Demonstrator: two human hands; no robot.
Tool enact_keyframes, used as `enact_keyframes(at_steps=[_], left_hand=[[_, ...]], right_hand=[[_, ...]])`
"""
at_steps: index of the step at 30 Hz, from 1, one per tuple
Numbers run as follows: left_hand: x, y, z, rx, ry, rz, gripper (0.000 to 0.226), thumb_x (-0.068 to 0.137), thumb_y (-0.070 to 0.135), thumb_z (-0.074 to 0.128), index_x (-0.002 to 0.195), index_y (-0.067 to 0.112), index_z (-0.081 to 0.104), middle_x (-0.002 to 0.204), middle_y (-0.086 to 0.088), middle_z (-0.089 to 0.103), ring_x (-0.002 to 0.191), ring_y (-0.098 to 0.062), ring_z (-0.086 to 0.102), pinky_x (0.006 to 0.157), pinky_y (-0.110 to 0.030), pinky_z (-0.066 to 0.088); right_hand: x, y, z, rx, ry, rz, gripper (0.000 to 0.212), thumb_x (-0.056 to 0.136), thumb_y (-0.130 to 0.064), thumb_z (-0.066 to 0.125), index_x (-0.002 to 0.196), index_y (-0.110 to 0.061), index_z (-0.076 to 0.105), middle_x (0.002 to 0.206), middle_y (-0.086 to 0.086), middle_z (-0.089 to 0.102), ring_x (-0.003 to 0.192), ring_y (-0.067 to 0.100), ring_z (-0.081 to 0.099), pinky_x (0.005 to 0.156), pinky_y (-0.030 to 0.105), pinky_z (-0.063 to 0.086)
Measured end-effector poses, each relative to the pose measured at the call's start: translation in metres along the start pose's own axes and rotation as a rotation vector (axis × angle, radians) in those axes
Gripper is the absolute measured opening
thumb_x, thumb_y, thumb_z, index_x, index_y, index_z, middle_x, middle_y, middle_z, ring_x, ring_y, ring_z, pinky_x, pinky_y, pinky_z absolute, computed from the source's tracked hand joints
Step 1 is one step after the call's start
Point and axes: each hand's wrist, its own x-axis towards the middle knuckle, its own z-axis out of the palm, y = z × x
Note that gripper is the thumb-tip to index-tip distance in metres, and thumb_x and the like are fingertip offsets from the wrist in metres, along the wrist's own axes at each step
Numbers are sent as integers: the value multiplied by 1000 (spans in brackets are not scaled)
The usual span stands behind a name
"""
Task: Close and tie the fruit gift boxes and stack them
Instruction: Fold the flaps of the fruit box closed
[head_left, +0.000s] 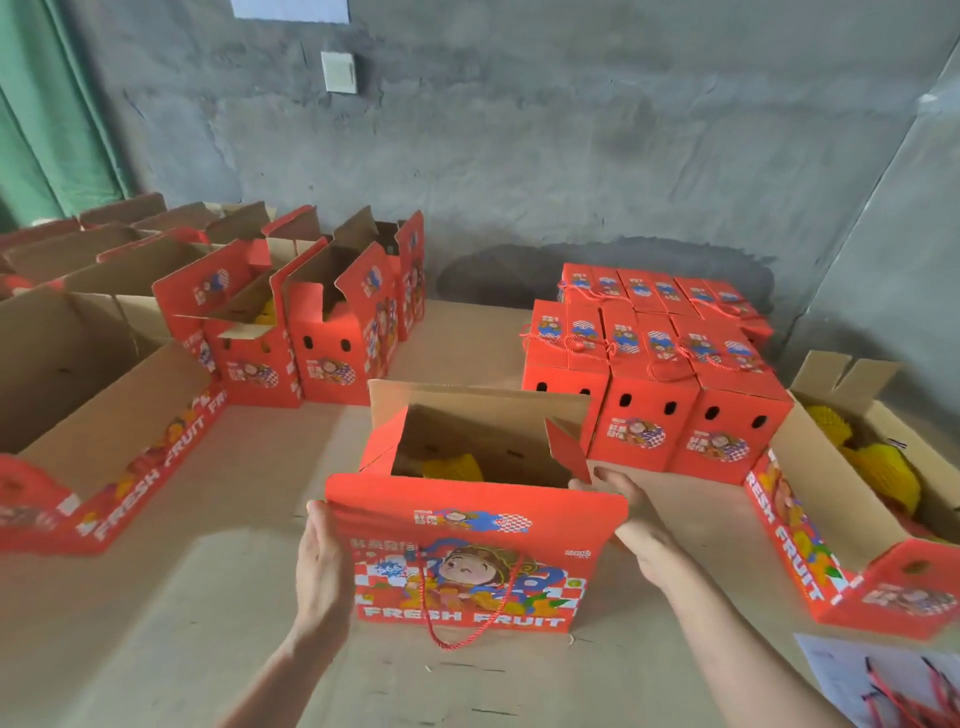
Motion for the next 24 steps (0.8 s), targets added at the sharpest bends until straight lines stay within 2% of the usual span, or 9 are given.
enact_keyframes(at_steps=[3,6,8,9,11,14,18,21,24], left_hand=[[24,8,-13,-187,-52,-204,59,99,53,25,105,10,65,96,-7,68,91,-20,61,88,-33,43],[43,10,-23,-198,-392,-220,44,96,41,45,131,16,52,135,-8,54,120,-23,53,103,-40,40],[44,8,-22,-266,-565,-293,39,92,38,50,130,27,52,129,-4,57,101,-17,65,77,-31,55],[43,7,-21,-294,-583,-354,39,92,37,51,130,34,48,126,0,59,91,-15,69,63,-27,56],[42,1,-21,-292,-579,-385,51,91,35,53,139,44,37,127,7,58,87,-13,70,53,-24,55],[45,0,-24,-198,-594,-355,59,92,31,55,143,46,30,123,8,60,84,-15,67,56,-26,53],[48,5,-25,-75,-622,-325,65,94,19,54,146,42,24,131,1,55,88,-18,62,66,-32,48],[48,4,-28,-32,-668,-321,66,94,15,52,147,41,22,132,2,53,86,-17,65,59,-30,53],[41,1,-29,-1,-712,-296,56,94,16,52,137,46,32,107,6,69,76,-16,71,52,-27,54]], right_hand=[[-10,0,-5,-4,12,58,92,77,-41,76,151,-23,22,156,4,27,138,25,32,110,46,31],[-32,5,2,87,139,196,130,54,-30,92,153,-24,8,159,8,15,140,30,29,106,48,34],[-49,14,8,225,122,378,112,53,-27,91,146,-13,30,137,18,51,116,33,58,87,43,52],[-56,17,11,372,53,455,89,53,-27,87,131,-7,48,110,19,69,91,31,70,69,37,57],[-64,24,17,639,12,484,45,64,-17,80,104,-6,62,69,15,72,55,27,69,42,27,52],[-67,25,23,752,75,384,2,85,-10,66,86,-8,67,64,14,70,50,24,68,37,23,47],[-64,27,24,638,131,239,4,89,-9,60,89,-6,58,82,11,62,56,17,68,42,21,49],[-72,33,22,641,131,221,10,89,-10,58,85,-3,51,65,8,66,53,16,68,40,19,48],[-87,41,17,676,152,202,14,89,-11,57,81,-3,49,58,5,65,53,18,69,40,21,49]])
